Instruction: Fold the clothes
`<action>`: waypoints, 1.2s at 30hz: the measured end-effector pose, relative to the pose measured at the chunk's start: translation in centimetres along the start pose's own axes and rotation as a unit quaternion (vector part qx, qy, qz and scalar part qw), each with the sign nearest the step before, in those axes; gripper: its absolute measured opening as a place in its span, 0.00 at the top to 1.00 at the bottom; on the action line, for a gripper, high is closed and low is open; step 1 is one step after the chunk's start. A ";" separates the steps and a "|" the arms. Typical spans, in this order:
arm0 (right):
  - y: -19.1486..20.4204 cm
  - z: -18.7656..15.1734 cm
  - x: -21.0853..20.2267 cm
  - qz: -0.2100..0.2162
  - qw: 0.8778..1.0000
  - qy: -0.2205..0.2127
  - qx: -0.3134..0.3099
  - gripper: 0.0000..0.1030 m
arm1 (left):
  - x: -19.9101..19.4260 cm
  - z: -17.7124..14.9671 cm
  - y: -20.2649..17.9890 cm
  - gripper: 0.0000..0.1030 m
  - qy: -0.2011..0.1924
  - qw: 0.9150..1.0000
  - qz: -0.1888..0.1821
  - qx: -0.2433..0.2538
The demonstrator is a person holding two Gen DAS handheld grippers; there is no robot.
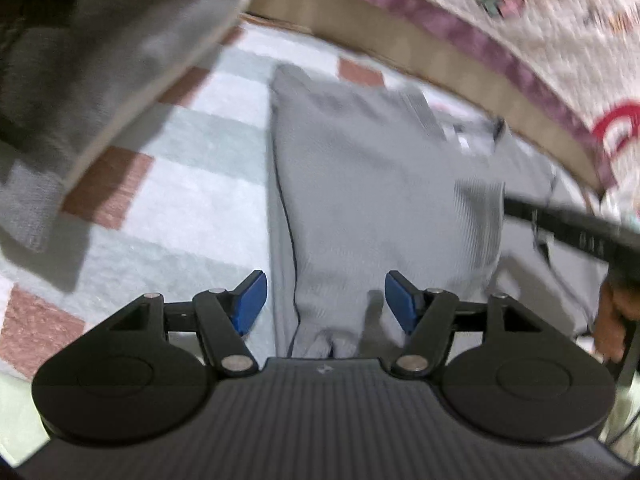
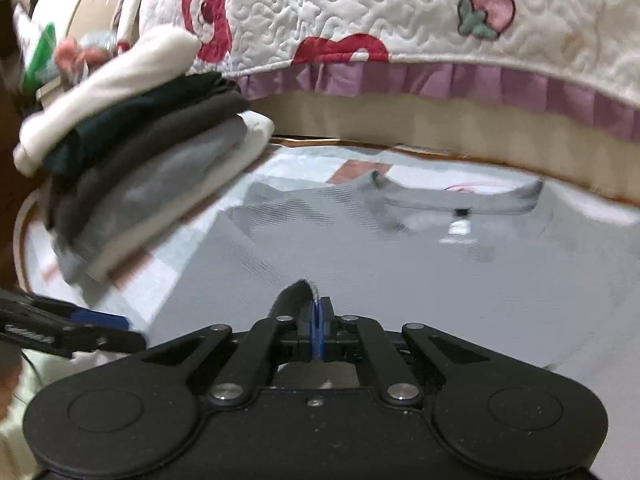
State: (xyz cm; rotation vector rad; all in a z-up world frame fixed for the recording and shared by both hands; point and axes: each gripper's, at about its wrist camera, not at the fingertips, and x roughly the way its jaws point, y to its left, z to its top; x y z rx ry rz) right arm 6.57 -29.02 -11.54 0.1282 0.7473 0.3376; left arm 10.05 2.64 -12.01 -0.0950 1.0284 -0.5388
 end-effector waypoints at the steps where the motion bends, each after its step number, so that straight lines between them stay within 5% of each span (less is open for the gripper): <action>1: -0.2 -0.1 -0.2 -0.001 1.000 0.006 0.005 0.97 | 0.0 -0.2 -0.1 0.37 0.007 1.000 0.003 0.006; 6: 0.2 -1.9 -3.3 -0.038 0.999 -0.012 -0.029 0.98 | -0.1 -0.8 0.2 0.37 0.034 0.999 0.013 0.003; 9: -0.4 -2.8 -1.3 -0.029 0.997 0.061 -0.046 0.96 | 0.4 -1.6 -0.5 0.37 0.053 0.997 0.052 0.032; 11: -0.9 -2.8 -0.4 -0.046 0.993 0.099 -0.044 0.90 | 0.4 -1.7 -1.0 0.37 0.052 0.995 0.069 0.053; 13: -1.8 -1.4 -1.5 -0.042 0.996 0.078 -0.030 0.86 | 0.2 -1.8 -1.0 0.37 0.049 0.994 0.079 0.060; 14: -2.1 -0.4 -2.0 -0.038 0.997 0.063 -0.023 0.74 | 0.1 -1.8 -0.9 0.37 0.048 0.994 0.080 0.058; 18: -1.9 6.9 0.3 0.053 0.994 0.085 0.034 0.48 | 0.0 -1.6 -0.3 0.37 0.045 0.996 0.072 0.034; 20: -0.2 10.6 4.4 0.130 0.978 0.148 0.075 0.46 | 0.1 -1.5 -0.4 0.37 0.040 0.996 0.066 0.033; 23: 2.0 13.8 10.4 0.179 0.959 0.178 0.130 0.43 | 0.3 -1.7 -0.5 0.37 0.036 0.997 0.061 0.036; 29: 5.4 13.9 19.0 0.152 0.946 0.261 0.117 0.43 | -0.1 -2.3 -0.1 0.37 0.030 0.997 0.060 0.028; 32: 6.5 13.5 20.9 0.154 0.947 0.269 0.088 0.91 | -0.1 -2.5 0.0 0.37 0.029 0.998 0.059 0.022; 36: 5.5 14.3 21.6 0.166 0.960 0.206 0.095 0.91 | 0.1 -3.0 -0.7 0.37 0.033 0.995 0.076 0.055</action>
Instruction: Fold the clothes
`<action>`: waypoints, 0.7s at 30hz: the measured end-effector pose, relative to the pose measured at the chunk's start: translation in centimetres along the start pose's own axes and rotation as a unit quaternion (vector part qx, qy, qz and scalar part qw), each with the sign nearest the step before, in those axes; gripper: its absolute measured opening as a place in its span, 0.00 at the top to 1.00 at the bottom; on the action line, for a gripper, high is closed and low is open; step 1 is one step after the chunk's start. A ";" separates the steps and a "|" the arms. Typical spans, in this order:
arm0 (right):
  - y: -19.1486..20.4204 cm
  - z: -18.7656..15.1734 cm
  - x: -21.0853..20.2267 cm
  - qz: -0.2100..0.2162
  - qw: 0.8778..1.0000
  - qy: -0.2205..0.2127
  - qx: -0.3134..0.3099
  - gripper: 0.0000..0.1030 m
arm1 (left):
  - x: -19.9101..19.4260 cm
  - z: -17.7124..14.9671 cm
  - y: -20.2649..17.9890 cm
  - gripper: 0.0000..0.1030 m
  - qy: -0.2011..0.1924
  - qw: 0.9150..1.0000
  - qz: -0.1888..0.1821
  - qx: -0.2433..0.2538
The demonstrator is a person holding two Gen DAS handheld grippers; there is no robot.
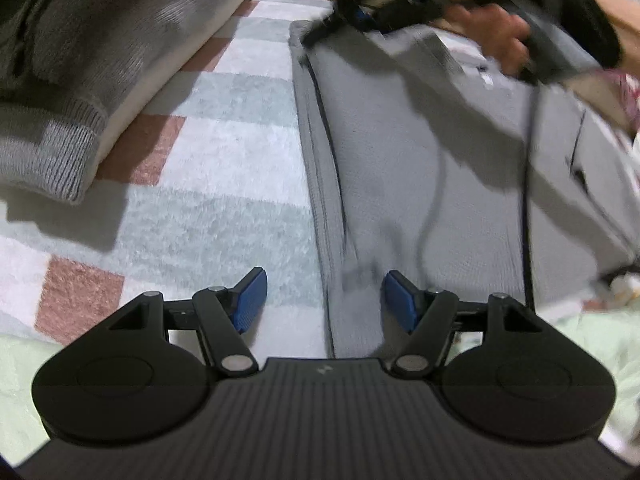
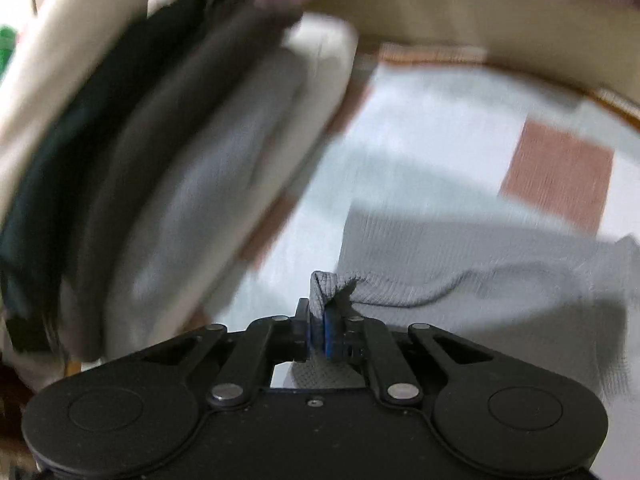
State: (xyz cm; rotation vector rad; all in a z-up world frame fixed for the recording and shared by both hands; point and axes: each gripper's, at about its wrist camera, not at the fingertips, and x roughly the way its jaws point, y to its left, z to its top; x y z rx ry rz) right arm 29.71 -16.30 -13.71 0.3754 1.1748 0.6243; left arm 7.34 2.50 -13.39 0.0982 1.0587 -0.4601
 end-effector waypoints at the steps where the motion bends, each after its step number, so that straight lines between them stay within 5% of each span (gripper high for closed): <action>1: -0.5 0.2 -0.1 0.003 1.000 -0.016 0.006 0.91 | 0.0 -0.1 -0.3 0.37 0.002 1.000 0.005 0.011; 5: -1.7 0.0 1.2 -0.001 1.000 0.020 0.015 0.84 | -0.3 0.1 0.8 0.38 0.003 1.000 -0.012 -0.016; 8: -0.3 -0.4 -0.2 -0.010 1.000 -0.008 -0.008 0.54 | -0.5 0.2 2.6 0.39 -0.001 0.996 -0.045 -0.077; 11: 1.1 -1.5 -2.9 -0.015 0.998 -0.044 -0.031 0.52 | -0.5 0.4 3.3 0.37 -0.007 0.992 -0.061 -0.110; 16: 3.8 -6.2 -7.4 -0.121 0.976 -0.088 -0.159 0.52 | 0.4 1.2 2.3 0.37 -0.006 0.989 -0.100 -0.107; 17: 4.5 -7.9 -8.1 -0.124 0.969 -0.088 -0.194 0.52 | 0.5 1.2 2.0 0.44 -0.005 0.989 -0.108 -0.104; 18: 5.0 -9.3 -8.2 -0.117 0.966 -0.083 -0.215 0.51 | 0.6 1.3 1.7 0.80 -0.003 0.989 -0.116 -0.096; 19: 5.4 -10.7 -8.3 -0.109 0.963 -0.078 -0.235 0.51 | 0.5 1.3 1.4 0.97 -0.003 0.991 -0.105 -0.089; 21: 5.8 -13.4 -8.1 -0.091 0.962 -0.059 -0.251 0.47 | -0.5 1.4 1.2 0.97 -0.025 0.994 -0.070 -0.079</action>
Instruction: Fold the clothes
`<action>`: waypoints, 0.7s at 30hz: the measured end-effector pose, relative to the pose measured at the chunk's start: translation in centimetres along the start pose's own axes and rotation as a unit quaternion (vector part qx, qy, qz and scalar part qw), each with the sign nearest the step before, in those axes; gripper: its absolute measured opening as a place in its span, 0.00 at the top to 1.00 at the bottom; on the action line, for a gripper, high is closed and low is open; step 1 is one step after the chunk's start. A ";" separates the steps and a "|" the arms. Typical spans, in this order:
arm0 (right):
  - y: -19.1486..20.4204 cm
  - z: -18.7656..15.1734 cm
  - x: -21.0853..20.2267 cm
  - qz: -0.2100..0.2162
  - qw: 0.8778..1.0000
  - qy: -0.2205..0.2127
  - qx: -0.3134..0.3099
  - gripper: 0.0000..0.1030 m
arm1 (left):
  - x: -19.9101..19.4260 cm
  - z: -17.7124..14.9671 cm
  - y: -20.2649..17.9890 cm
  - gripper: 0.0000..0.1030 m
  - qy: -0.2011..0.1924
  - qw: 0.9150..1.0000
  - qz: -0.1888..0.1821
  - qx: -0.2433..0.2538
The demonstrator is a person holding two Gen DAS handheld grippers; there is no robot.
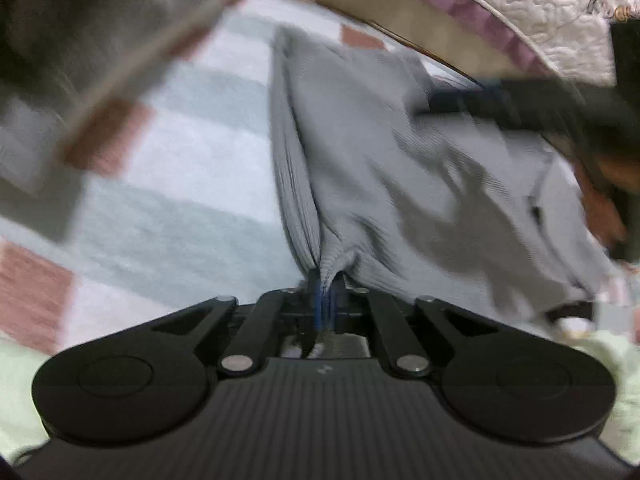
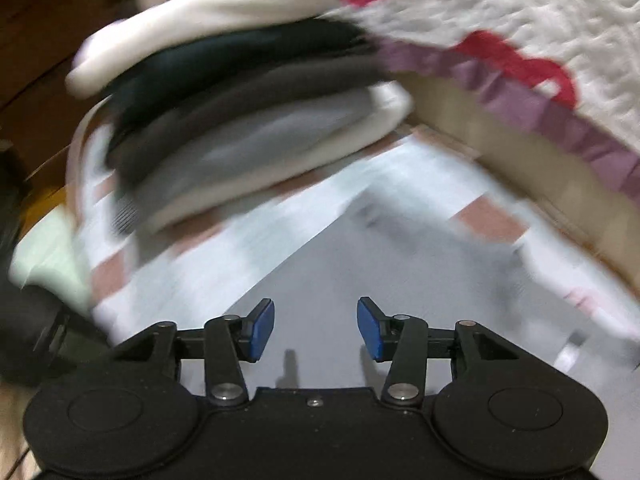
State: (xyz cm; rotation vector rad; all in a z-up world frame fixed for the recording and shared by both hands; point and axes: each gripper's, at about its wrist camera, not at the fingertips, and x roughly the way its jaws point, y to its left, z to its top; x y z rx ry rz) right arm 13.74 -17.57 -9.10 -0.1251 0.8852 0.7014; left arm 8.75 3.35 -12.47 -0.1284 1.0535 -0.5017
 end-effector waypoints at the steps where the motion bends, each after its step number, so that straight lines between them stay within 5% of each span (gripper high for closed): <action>1: 0.6 -1.1 0.1 0.013 1.000 0.012 0.006 0.46 | -0.7 0.2 0.4 0.97 -0.014 1.000 -0.010 -0.017; 3: 1.8 -3.4 0.4 0.038 0.999 0.035 0.018 0.44 | -1.7 0.4 1.6 0.97 -0.025 0.997 -0.043 -0.064; 5: 1.0 -5.8 0.9 0.087 0.991 0.048 0.094 0.44 | -1.5 0.1 2.3 0.97 -0.012 0.992 -0.059 -0.112; 9: -0.5 -8.6 -1.4 0.134 0.972 0.020 0.193 0.44 | 0.1 -0.6 3.2 0.97 0.023 0.984 -0.053 -0.166; 14: 5.4 -8.0 -3.7 0.078 0.996 0.000 0.040 0.39 | -0.5 -0.9 5.0 0.97 0.008 0.962 -0.120 -0.247; 21: 10.2 -6.6 -1.1 0.026 0.997 0.031 -0.065 0.39 | -0.2 -0.1 5.0 0.97 -0.006 0.944 -0.167 -0.286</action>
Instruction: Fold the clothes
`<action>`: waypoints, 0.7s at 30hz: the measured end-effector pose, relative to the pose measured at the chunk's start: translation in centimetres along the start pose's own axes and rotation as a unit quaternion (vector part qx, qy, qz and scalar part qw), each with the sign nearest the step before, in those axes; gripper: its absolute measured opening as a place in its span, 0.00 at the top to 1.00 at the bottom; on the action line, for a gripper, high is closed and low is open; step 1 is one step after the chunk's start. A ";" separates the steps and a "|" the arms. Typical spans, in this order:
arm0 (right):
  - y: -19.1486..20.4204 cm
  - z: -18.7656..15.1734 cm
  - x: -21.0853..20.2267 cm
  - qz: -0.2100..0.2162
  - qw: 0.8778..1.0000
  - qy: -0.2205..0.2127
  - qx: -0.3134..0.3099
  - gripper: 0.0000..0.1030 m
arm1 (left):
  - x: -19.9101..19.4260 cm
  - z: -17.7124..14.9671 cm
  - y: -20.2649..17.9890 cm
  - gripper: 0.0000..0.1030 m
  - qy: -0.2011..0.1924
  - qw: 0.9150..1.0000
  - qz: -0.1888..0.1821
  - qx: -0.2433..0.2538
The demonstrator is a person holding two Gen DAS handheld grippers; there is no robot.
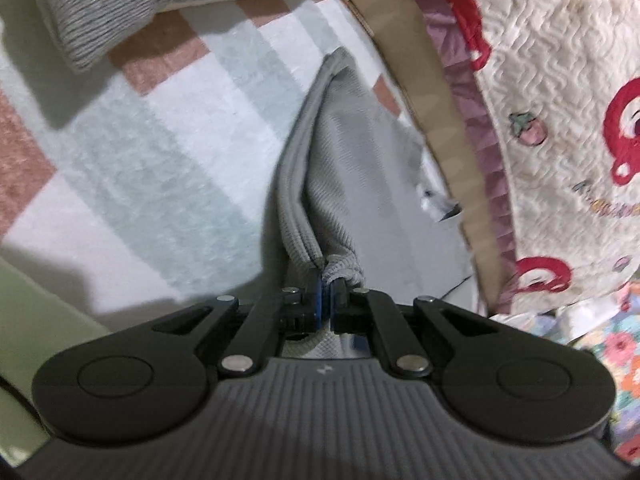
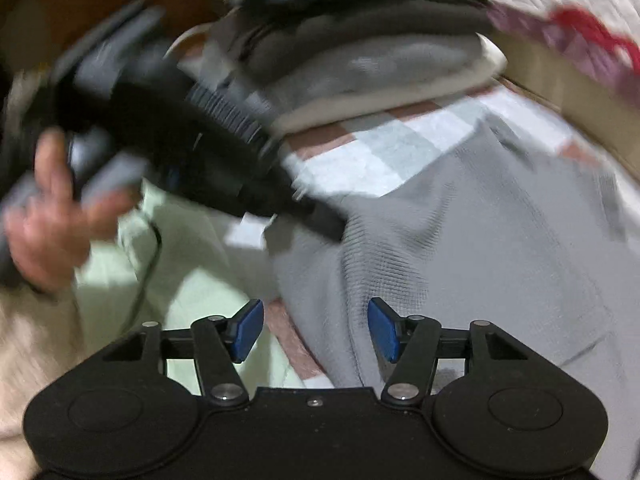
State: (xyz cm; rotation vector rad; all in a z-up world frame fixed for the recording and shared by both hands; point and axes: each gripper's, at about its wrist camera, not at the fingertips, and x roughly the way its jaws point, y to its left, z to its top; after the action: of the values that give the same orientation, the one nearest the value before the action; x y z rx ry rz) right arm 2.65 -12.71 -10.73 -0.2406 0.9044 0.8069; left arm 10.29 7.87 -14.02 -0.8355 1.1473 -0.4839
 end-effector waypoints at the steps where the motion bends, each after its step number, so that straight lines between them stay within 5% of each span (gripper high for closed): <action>1: 0.8 -0.2 -0.1 -0.031 0.999 0.000 -0.035 0.39 | -0.1 0.0 -0.1 0.97 -0.004 1.000 -0.001 -0.001; 6: 2.5 -0.9 1.8 -0.124 0.982 0.003 -0.145 0.43 | -0.7 0.2 -0.4 0.98 -0.003 1.000 -0.030 -0.002; 7: 2.0 -0.7 2.1 -0.125 0.982 -0.003 -0.138 0.51 | -0.8 0.3 -0.6 0.97 -0.003 1.000 -0.029 0.003; 9: 0.8 0.0 2.4 -0.128 0.985 -0.014 -0.113 0.85 | -1.2 0.3 -0.7 0.96 -0.010 1.000 -0.017 0.006; 11: -0.6 0.4 1.5 -0.111 0.991 -0.036 -0.059 0.88 | -2.2 0.4 -0.1 0.93 -0.032 0.999 -0.010 -0.012; 13: -1.2 0.4 1.1 -0.106 0.993 -0.043 -0.039 0.89 | -3.6 0.4 1.1 0.74 -0.068 0.996 -0.029 -0.047; 14: -1.3 0.4 1.1 -0.105 0.993 -0.043 -0.038 0.89 | -4.0 0.3 1.7 0.52 -0.091 0.993 -0.030 -0.065; 15: -1.6 0.4 1.1 -0.098 0.994 -0.046 -0.026 0.89 | -4.3 0.1 2.3 0.44 -0.108 0.990 -0.030 -0.082; 21: -2.9 0.1 1.2 -0.075 0.993 -0.069 0.052 0.89 | -0.9 -0.2 2.2 0.41 -0.044 0.993 -0.044 -0.104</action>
State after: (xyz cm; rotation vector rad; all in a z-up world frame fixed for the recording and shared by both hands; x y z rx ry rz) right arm 5.17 -14.01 -11.98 -0.1572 0.7862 0.6274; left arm 9.63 9.86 -15.24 -1.0804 1.0949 -0.3995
